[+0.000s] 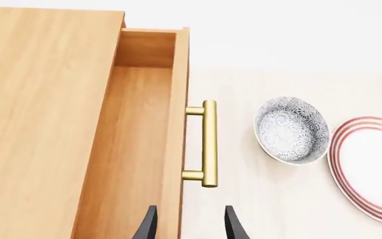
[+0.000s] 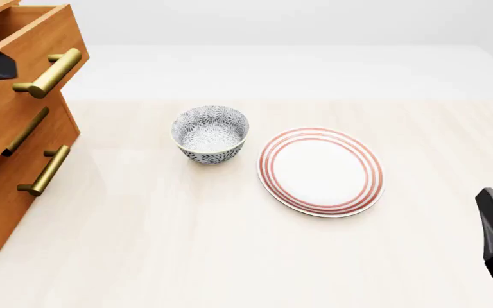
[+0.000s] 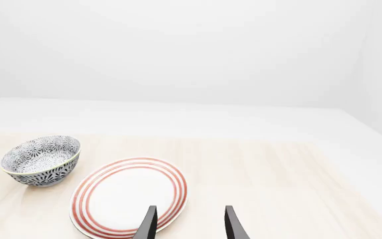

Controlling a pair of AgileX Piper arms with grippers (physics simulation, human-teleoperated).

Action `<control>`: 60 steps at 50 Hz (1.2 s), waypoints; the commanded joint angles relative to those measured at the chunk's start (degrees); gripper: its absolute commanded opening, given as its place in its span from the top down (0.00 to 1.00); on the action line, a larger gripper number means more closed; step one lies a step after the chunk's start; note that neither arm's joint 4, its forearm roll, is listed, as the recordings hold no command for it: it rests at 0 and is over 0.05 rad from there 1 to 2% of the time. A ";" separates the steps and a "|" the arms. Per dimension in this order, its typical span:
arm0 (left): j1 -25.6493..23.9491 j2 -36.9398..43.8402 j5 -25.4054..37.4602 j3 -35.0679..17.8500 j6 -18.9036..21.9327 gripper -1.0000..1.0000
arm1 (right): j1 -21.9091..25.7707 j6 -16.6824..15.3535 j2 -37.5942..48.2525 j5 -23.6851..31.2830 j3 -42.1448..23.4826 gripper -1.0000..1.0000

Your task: Open the top drawer of the cabinet.

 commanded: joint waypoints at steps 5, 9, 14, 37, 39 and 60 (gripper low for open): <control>-0.75 0.50 -0.85 1.17 -0.12 0.00 | 0.01 0.00 0.00 0.00 0.00 0.00; -0.64 0.49 -0.86 1.26 -0.22 0.00 | 0.00 -0.01 0.00 0.00 0.00 0.00; -0.84 0.92 -1.39 1.69 -0.31 0.00 | 0.00 0.00 0.00 0.00 0.00 0.00; -1.64 1.91 -2.90 3.08 -0.73 0.00 | 0.00 0.01 0.00 0.01 0.00 0.00; -2.76 2.04 -2.81 2.95 -1.01 0.00 | 0.01 -0.01 0.00 0.00 0.00 0.00; -7.54 2.34 -0.75 2.26 -0.63 0.00 | 0.00 0.00 0.01 0.01 0.00 0.00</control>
